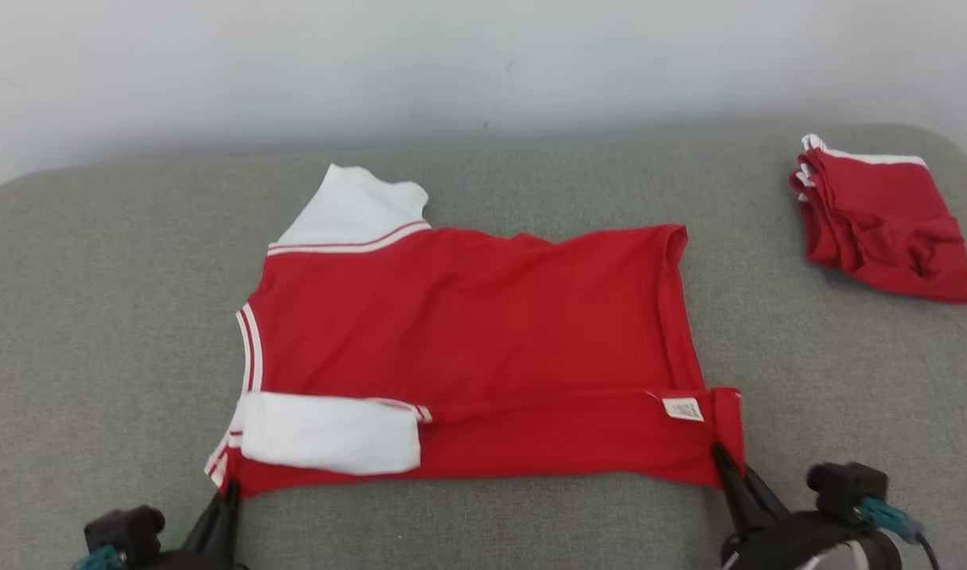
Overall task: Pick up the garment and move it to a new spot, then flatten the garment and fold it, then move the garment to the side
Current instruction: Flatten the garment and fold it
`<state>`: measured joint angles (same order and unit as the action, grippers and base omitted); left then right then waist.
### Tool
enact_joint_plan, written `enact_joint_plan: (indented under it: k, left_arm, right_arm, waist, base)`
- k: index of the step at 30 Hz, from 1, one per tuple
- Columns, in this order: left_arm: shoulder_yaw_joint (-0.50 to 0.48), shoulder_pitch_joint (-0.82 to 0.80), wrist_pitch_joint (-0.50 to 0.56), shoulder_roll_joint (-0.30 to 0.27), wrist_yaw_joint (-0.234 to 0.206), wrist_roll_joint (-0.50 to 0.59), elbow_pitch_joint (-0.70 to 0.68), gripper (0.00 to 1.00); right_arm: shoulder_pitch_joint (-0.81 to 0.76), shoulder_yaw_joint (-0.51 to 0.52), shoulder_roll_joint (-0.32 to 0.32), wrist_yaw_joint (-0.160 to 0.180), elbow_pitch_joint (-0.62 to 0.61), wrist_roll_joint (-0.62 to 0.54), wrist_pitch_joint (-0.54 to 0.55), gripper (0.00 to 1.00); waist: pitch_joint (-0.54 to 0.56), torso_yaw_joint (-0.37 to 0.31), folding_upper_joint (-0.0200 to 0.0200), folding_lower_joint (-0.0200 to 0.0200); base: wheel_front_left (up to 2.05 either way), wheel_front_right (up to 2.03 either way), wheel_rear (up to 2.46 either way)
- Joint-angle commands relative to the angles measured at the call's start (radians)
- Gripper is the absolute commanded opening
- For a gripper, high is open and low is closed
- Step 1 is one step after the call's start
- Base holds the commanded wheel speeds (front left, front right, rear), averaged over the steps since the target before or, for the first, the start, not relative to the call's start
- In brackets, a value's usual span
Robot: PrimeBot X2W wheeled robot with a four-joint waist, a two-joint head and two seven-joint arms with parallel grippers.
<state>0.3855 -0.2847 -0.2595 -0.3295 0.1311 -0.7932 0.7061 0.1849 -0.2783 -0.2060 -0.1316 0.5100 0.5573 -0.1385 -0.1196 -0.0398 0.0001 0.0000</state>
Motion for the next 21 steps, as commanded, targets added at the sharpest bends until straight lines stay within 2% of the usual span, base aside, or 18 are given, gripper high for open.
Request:
enact_joint_plan:
  k: [1,10,15,16,17,18,21]
  left_arm:
    - [0.000,0.036,-0.006,0.000,-0.002,-0.011,-0.013,0.00]
    - [-0.019,0.182,-0.006,0.011,-0.007,-0.008,-0.139,0.00]
    - [-0.013,0.235,-0.006,0.020,-0.016,-0.013,-0.165,0.00]
    - [-0.011,0.239,-0.006,0.022,-0.017,-0.011,-0.168,0.32]
    - [-0.010,0.241,-0.006,0.024,-0.020,-0.007,-0.170,0.89]
    - [-0.009,0.242,-0.006,0.025,-0.025,-0.002,-0.173,1.00]
    - [-0.031,0.248,-0.007,0.029,-0.032,0.016,-0.206,1.00]
  right_arm:
    - [-0.034,0.011,-0.018,0.003,-0.011,0.014,-0.015,0.00]
    - [-0.176,0.056,-0.063,0.003,-0.136,0.031,0.010,0.00]
    - [-0.266,0.105,-0.047,0.003,-0.213,0.013,0.065,0.00]
    - [-0.279,0.112,-0.042,0.003,-0.221,0.009,0.082,0.00]
    - [-0.283,0.120,-0.039,0.003,-0.233,0.000,0.086,0.33]
    - [-0.287,0.127,-0.034,0.003,-0.241,-0.008,0.088,1.00]
    - [-0.298,0.143,-0.017,0.003,-0.271,-0.032,0.081,1.00]
  waist:
    - [0.034,0.014,-0.0001,0.0000]
    - [0.081,0.036,-0.0001,0.0000]
    - [0.088,0.047,-0.0001,0.0000]
    - [0.089,0.047,-0.0001,0.0000]
    - [0.091,0.048,-0.0001,0.0000]
    - [0.092,0.049,-0.0001,0.0000]
    - [0.097,0.047,-0.0001,0.0000]
  base:
    - [0.00,0.00,0.00]
    - [0.00,0.00,0.00]
    - [0.00,0.00,0.00]
    - [0.00,0.00,0.00]
    - [0.00,0.00,0.00]
    - [0.00,0.00,0.00]
    - [0.00,0.00,0.00]
